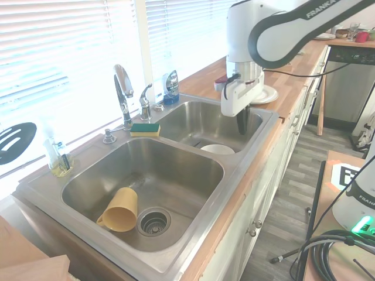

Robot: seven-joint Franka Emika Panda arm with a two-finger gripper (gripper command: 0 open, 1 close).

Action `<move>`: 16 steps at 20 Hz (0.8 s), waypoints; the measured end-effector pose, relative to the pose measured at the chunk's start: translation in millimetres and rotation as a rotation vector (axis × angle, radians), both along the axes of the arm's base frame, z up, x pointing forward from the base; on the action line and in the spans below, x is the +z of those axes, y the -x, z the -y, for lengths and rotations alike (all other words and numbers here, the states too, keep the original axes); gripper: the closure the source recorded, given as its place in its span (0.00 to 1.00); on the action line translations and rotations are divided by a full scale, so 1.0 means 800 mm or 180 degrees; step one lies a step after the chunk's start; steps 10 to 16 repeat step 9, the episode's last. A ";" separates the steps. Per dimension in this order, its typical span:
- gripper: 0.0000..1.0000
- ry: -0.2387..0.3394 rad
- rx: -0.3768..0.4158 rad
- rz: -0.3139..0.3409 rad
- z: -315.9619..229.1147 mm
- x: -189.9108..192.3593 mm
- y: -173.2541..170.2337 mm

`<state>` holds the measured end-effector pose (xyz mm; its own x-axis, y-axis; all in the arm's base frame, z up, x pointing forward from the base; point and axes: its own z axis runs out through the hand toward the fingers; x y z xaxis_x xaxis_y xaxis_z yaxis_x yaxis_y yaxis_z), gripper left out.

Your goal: Turn on the faucet

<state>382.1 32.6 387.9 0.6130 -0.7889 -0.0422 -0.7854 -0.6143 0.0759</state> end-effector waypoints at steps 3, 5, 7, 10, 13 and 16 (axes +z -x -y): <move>0.00 -0.0003 -0.0039 0.0020 0.004 -0.002 0.014; 0.00 -0.0014 -0.0051 0.0018 0.003 -0.004 0.015; 0.00 -0.0025 -0.0058 0.0032 0.002 -0.004 0.015; 0.00 -0.0025 -0.0064 0.0063 0.002 -0.003 0.014; 0.00 -0.0025 -0.0064 0.0063 0.002 -0.003 0.014; 0.00 -0.0025 -0.0064 0.0063 0.002 -0.003 0.014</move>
